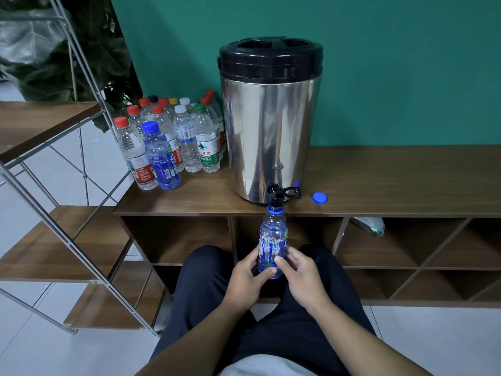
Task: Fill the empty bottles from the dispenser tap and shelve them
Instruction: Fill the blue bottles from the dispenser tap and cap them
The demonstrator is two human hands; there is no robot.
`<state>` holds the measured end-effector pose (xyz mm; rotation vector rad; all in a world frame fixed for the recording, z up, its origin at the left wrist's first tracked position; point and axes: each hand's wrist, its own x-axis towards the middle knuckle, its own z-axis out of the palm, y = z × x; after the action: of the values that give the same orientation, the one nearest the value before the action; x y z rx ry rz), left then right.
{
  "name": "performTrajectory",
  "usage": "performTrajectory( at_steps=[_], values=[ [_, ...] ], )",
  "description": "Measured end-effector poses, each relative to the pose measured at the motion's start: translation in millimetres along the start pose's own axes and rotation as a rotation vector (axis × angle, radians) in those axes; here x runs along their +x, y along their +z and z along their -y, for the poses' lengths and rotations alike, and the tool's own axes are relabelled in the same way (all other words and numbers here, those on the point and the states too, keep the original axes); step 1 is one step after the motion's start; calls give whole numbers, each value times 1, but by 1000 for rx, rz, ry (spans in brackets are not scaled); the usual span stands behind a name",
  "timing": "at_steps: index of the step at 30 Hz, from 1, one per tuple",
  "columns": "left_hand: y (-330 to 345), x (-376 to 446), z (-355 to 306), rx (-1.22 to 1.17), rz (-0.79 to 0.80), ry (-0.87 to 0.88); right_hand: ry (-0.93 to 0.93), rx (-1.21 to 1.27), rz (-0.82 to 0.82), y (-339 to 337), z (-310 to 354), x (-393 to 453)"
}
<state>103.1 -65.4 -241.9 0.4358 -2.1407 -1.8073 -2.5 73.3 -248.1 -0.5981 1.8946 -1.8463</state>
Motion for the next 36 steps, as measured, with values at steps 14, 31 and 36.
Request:
performTrajectory(
  at_steps=[14,31,36],
  values=[
    [0,0,0,2,0,3,-18,4,5,1,-1,1],
    [1,0,-2,6,6,14,-18,12,3,1,0,0],
    [0,0,0,-1,0,4,-14,9,-2,1,-1,0]
  ],
)
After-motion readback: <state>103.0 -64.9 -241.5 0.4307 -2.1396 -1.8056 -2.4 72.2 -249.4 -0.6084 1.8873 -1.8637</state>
